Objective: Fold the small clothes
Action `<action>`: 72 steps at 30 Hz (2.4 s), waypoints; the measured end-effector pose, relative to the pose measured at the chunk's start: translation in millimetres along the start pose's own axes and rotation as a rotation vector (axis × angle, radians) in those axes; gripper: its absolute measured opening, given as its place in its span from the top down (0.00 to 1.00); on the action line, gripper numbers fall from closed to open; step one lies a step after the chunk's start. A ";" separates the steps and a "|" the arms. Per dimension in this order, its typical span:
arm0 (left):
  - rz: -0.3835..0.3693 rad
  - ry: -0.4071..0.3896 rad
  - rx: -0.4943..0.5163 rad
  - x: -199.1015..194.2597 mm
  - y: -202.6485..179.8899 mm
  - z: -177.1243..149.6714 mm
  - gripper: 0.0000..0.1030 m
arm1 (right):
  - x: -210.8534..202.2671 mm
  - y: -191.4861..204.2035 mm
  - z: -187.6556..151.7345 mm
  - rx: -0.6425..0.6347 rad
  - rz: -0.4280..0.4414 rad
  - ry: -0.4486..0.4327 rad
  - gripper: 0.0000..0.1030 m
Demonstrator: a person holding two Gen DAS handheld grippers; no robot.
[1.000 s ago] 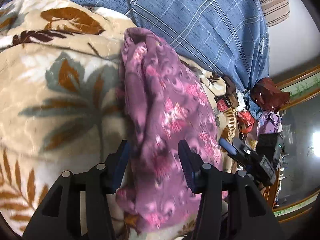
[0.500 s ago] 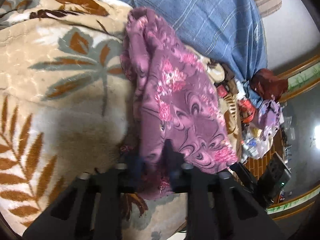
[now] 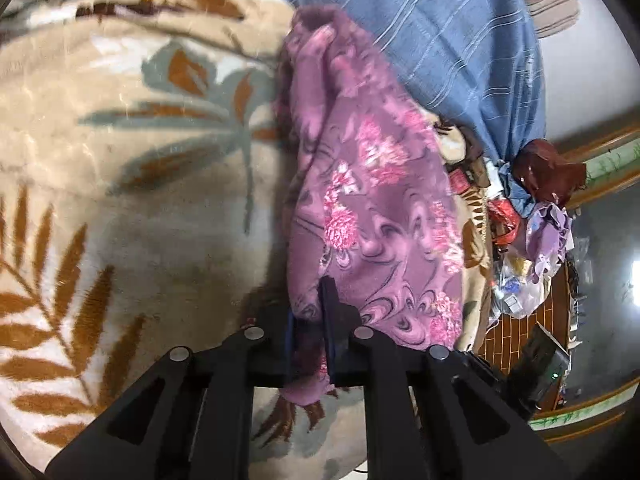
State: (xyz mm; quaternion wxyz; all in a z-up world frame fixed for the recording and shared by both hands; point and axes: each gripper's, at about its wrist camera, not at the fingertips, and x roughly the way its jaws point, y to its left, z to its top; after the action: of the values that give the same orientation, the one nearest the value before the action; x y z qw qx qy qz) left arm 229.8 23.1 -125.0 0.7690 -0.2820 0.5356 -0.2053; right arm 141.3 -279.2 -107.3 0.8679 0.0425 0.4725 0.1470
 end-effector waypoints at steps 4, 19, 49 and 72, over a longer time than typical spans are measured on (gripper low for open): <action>0.040 -0.025 -0.008 -7.4 3.3 1.4 0.83 | -36.7 0.9 1.8 0.015 0.105 -0.083 0.90; 0.073 -0.019 0.086 -4.1 -11.0 -9.4 0.96 | 4.6 1.8 42.2 0.232 0.125 0.064 0.79; 0.102 -0.138 0.097 22.6 -48.6 140.2 0.51 | 48.0 -56.2 211.3 0.209 0.301 -0.016 0.27; -0.045 -0.094 -0.079 39.7 15.0 150.0 0.59 | 98.0 -70.9 198.9 0.205 0.276 0.047 0.75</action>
State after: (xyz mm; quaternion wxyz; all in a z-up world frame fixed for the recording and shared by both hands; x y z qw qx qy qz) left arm 384.5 42.0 -122.9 0.7768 -0.3333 0.5002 -0.1880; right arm 372.2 -304.8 -92.1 0.8193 0.1920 0.4948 0.2169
